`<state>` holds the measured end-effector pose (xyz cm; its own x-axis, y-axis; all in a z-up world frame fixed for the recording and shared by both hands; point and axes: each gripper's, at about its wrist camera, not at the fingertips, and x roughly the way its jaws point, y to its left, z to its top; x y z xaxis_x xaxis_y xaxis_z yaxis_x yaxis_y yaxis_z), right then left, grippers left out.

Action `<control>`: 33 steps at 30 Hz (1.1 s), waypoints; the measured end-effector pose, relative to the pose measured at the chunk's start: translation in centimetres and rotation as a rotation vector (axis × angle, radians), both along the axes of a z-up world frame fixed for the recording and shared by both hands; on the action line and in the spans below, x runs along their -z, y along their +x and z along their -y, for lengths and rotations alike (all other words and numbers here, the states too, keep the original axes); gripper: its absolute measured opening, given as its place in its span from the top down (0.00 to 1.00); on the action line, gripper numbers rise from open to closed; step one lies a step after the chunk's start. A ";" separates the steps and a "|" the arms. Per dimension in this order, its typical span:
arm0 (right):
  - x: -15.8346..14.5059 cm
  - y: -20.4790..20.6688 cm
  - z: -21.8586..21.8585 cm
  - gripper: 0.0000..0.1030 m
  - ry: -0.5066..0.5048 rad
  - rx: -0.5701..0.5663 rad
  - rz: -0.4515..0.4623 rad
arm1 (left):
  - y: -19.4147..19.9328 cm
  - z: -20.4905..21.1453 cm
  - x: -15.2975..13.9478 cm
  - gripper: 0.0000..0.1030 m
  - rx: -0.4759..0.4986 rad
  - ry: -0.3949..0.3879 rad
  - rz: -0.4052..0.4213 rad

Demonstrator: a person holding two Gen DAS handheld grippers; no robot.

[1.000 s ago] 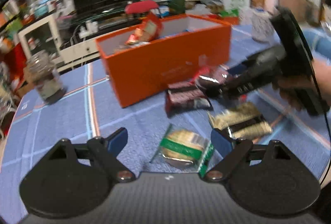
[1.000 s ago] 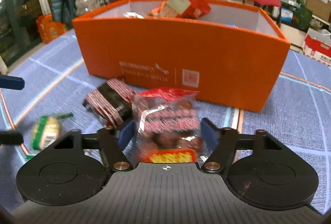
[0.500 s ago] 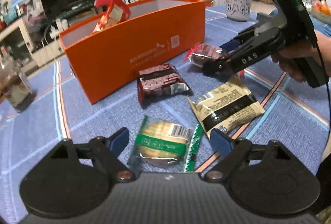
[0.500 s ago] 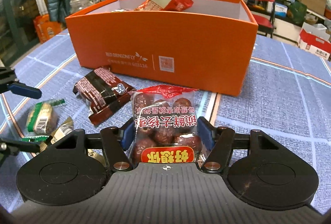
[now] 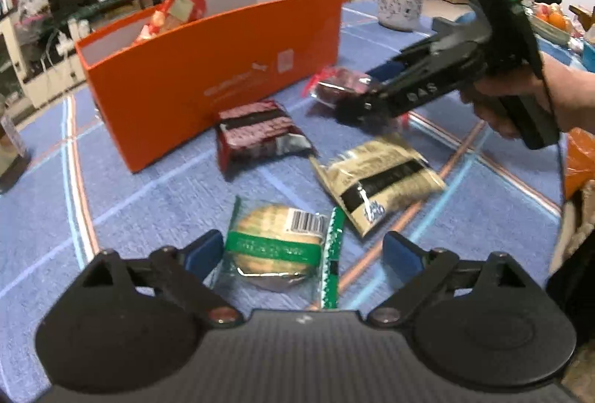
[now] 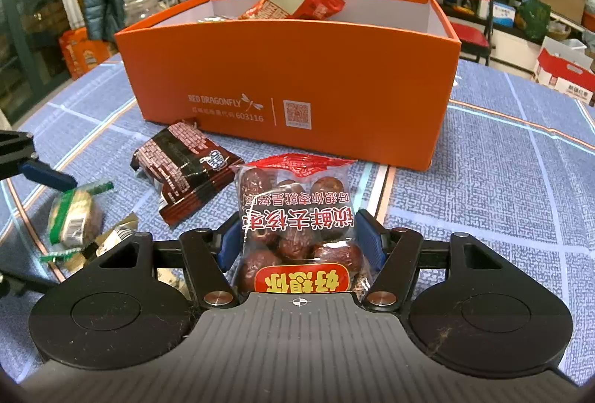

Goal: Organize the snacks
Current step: 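Grasp the red date bag with the right tool while the left grasps the green-wrapped biscuit, then lift both held snacks and carry them over the orange box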

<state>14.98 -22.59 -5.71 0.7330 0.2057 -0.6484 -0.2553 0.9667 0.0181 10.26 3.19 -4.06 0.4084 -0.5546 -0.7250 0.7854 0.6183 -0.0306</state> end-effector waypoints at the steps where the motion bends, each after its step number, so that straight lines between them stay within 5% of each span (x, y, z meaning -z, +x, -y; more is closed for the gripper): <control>1: 0.0 0.0 0.0 0.49 0.001 0.000 0.000 | -0.2 -0.1 -0.2 0.10 0.009 -0.009 -0.017; 10: 0.0 0.0 0.1 0.49 -0.002 -0.010 0.007 | -0.7 0.4 -0.4 0.10 -0.007 0.036 0.054; 25: 0.1 -0.3 0.1 0.49 -0.015 -0.015 0.017 | -0.1 1.6 0.8 0.18 -0.039 0.037 0.011; 33: -0.3 -0.4 -0.1 0.55 -0.025 0.009 0.008 | -1.0 2.3 0.1 0.42 -0.096 0.059 0.021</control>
